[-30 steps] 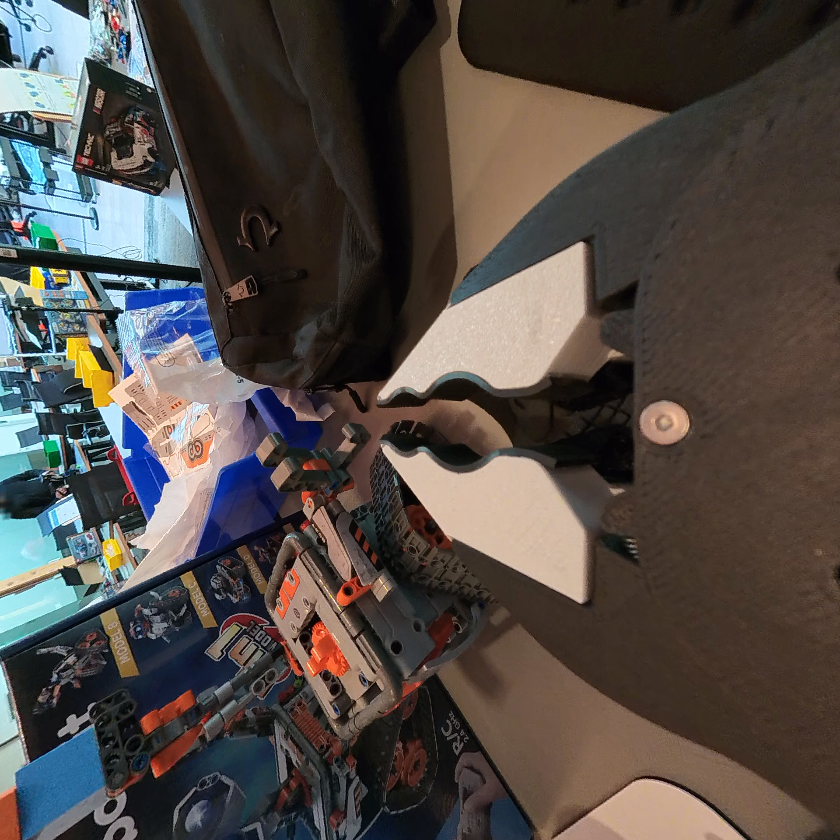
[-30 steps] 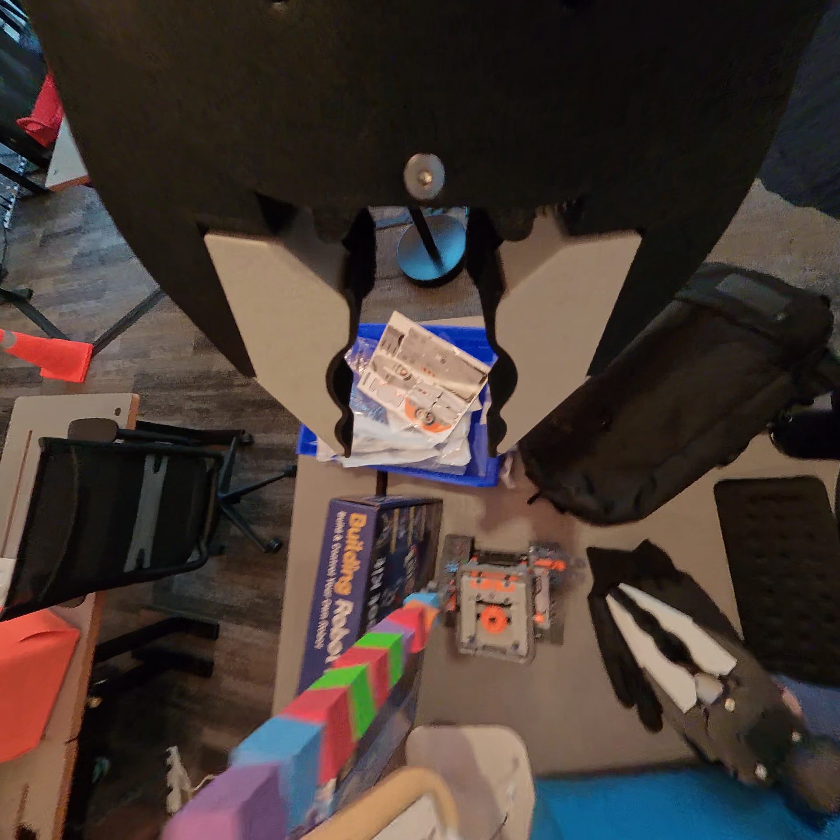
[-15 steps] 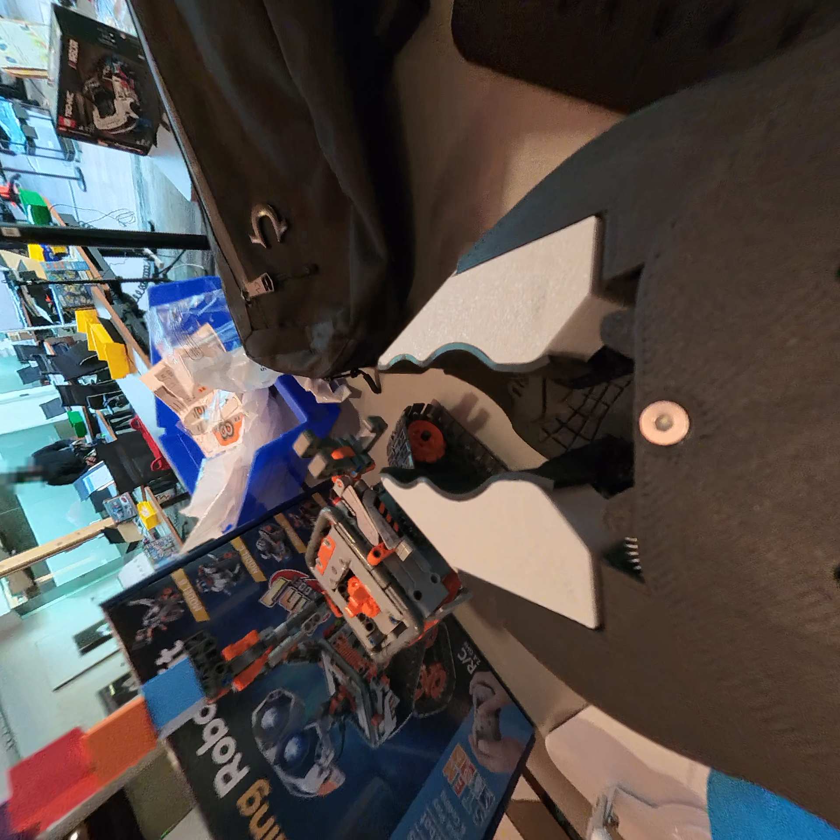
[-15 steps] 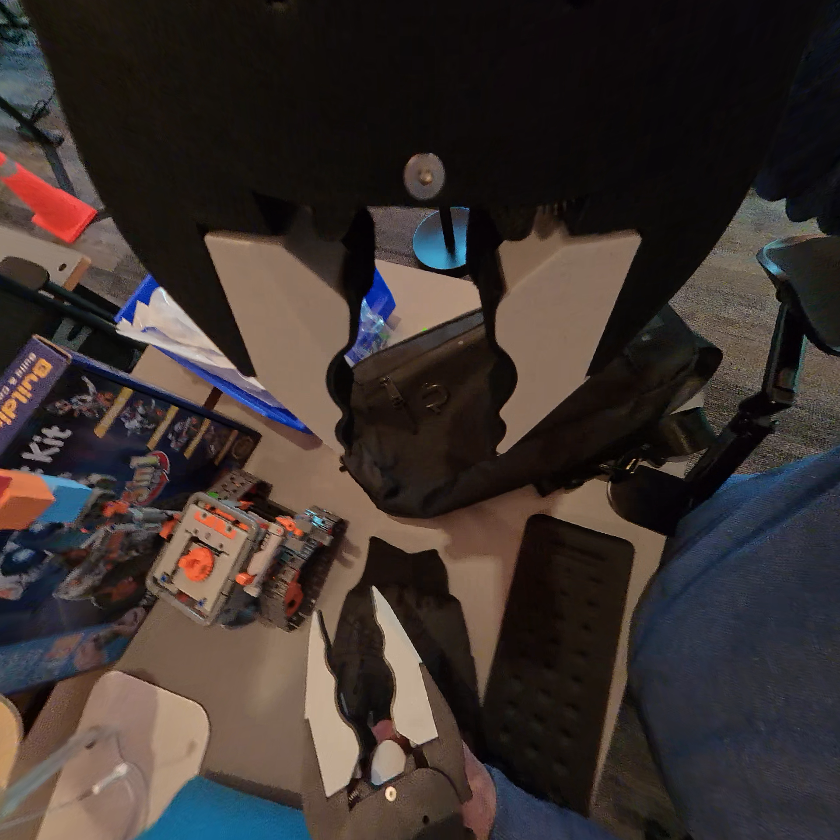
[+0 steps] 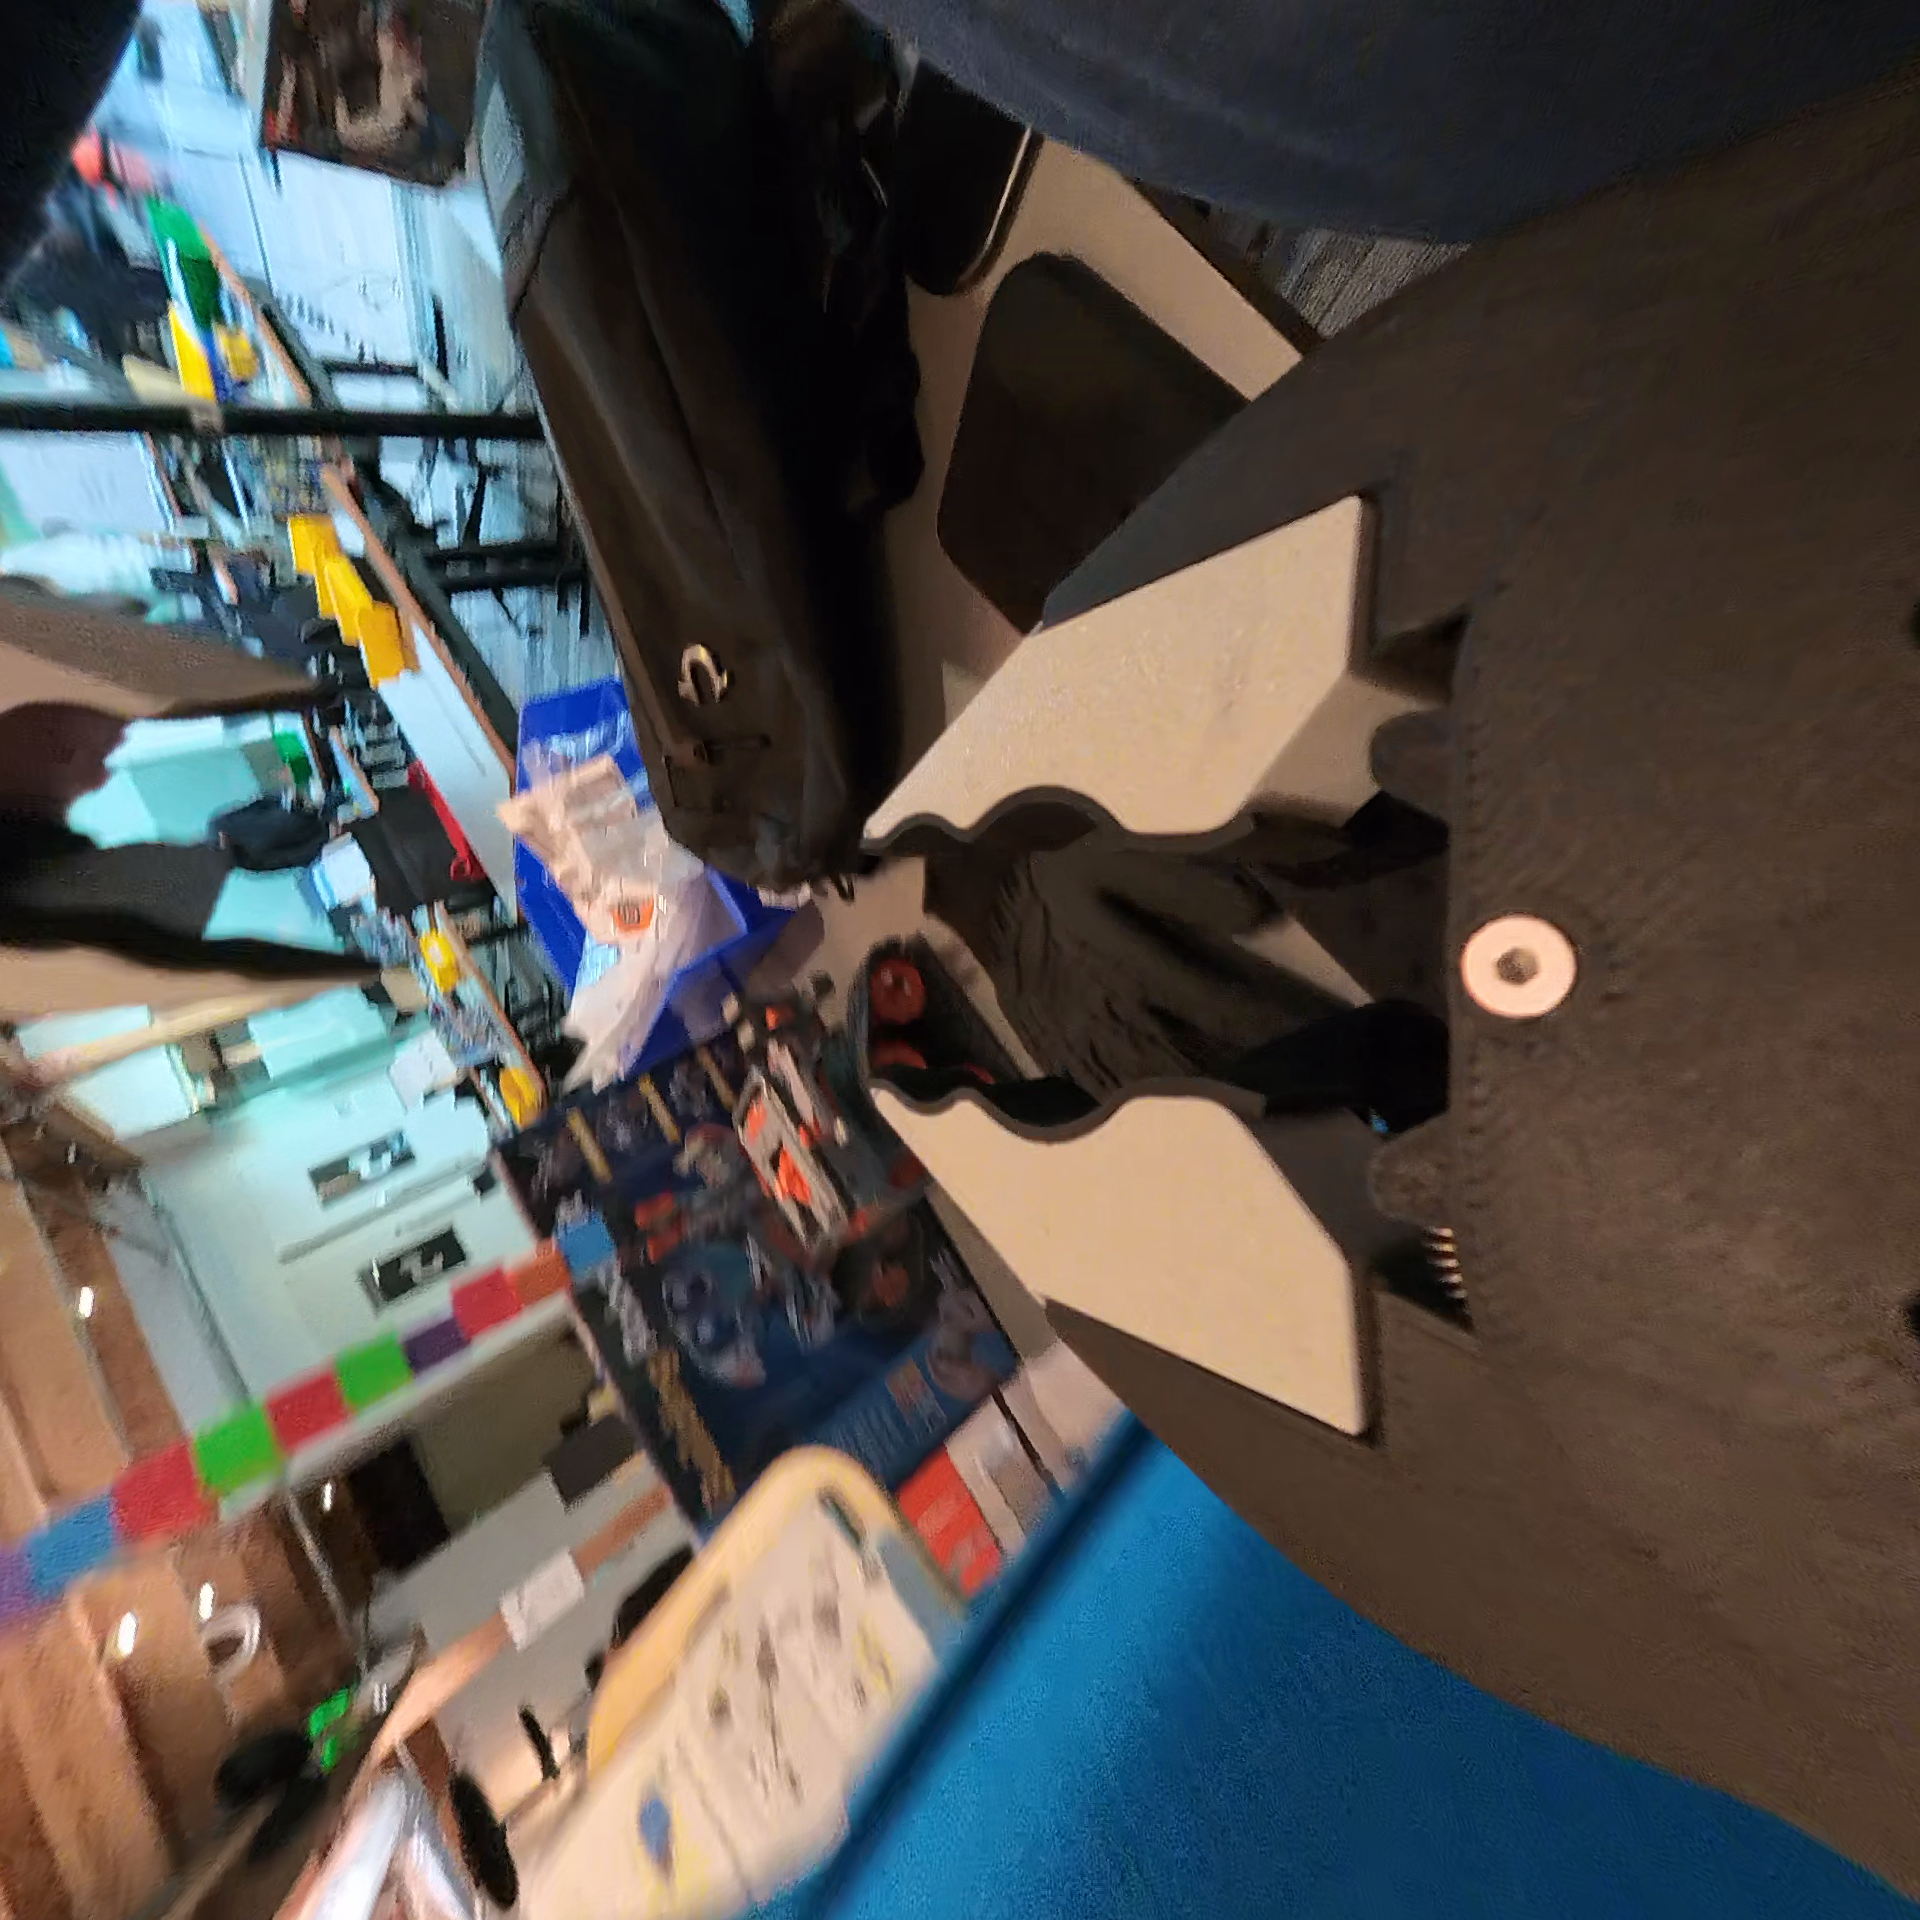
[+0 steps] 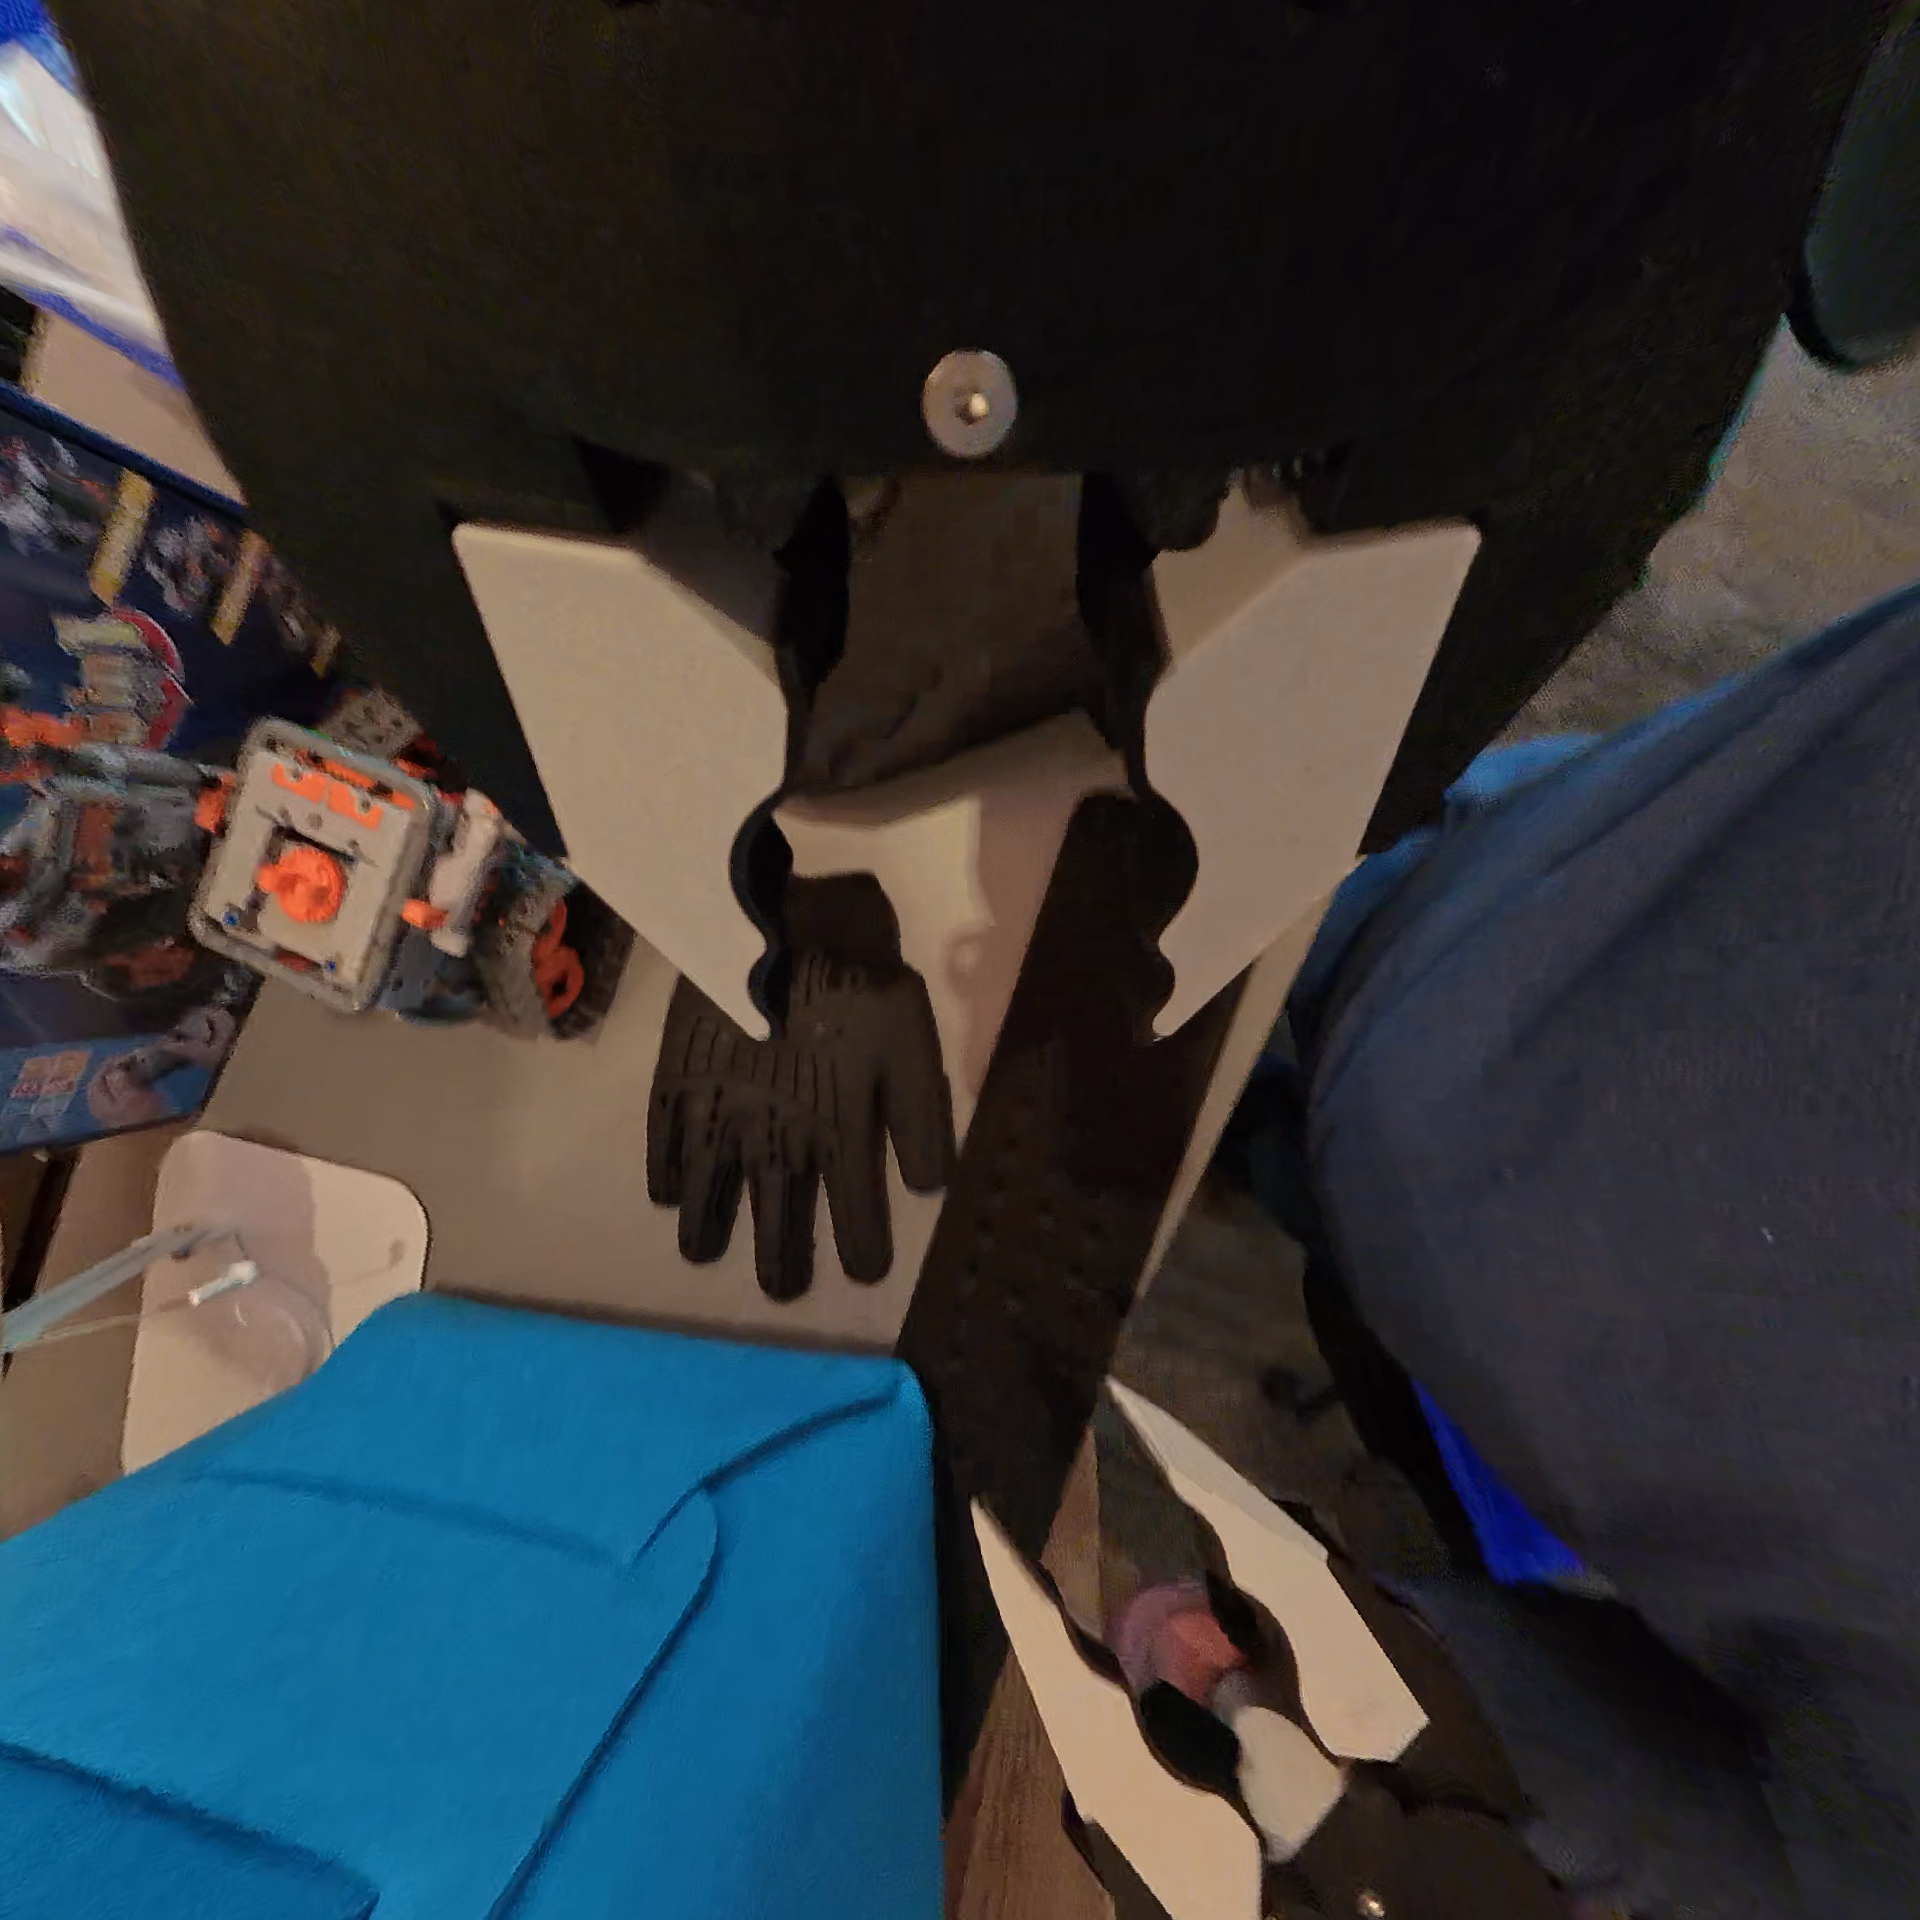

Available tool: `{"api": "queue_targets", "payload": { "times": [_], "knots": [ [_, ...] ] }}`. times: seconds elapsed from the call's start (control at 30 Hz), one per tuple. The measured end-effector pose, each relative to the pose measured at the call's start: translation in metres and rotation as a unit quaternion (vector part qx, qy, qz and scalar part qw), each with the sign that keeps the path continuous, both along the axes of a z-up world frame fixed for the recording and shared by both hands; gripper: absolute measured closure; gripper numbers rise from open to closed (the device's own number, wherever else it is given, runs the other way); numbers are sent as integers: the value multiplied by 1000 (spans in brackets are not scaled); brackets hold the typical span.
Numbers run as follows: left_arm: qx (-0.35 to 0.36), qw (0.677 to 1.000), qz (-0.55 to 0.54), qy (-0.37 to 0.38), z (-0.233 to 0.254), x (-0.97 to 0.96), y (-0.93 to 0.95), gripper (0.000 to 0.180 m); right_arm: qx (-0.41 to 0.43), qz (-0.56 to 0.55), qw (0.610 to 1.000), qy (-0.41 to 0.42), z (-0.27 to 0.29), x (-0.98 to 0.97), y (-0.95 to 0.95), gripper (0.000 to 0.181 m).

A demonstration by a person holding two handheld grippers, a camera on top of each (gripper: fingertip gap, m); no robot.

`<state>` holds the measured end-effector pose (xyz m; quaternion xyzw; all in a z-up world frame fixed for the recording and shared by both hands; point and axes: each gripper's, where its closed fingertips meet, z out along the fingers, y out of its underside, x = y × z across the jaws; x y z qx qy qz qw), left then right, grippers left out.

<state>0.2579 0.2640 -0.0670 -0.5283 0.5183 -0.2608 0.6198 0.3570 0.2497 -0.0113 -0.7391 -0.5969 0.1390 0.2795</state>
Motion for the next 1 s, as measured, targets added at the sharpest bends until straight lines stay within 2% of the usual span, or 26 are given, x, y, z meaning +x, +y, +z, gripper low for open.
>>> {"api": "queue_targets", "payload": {
  "times": [0.1, 0.27, 0.33, 0.43, 0.53, 0.6, 0.67, 0.77, 0.83, 0.9, 1.0],
  "knots": [
    [28, 995, 89, -26, 42, -76, 17, 141, -10, -20, 995, 94, 14, -38, 16, 113],
    [74, 965, 242, -73, 143, -240, 55, 131, -35, -86, 972, 218, 32, -91, 66, 99],
    [96, 949, 292, -68, 176, -296, 75, 128, -47, -121, 952, 279, 42, -107, 92, 94],
    [81, 932, 352, -42, 200, -358, 121, 110, -40, -183, 915, 356, 55, -117, 140, 93],
    [26, 928, 371, -32, 196, -397, 180, 101, -54, -234, 872, 426, 63, -123, 175, 82],
    [-32, 928, 371, -24, 178, -414, 220, 93, -57, -244, 855, 455, 63, -131, 189, 80],
    [-82, 930, 357, -34, 161, -424, 252, 92, -65, -247, 839, 481, 62, -142, 198, 77],
    [-115, 925, 363, 8, 133, -434, 282, 87, -43, -241, 831, 500, 65, -157, 206, 83],
    [-125, 931, 344, -3, 128, -428, 294, 84, -34, -243, 828, 505, 66, -165, 211, 87],
    [-180, 931, 318, -7, 111, -421, 307, 79, -37, -242, 820, 517, 68, -171, 215, 95],
    [-230, 939, 252, -37, 103, -402, 316, 90, -29, -239, 826, 510, 65, -177, 220, 111]
  ]
}}
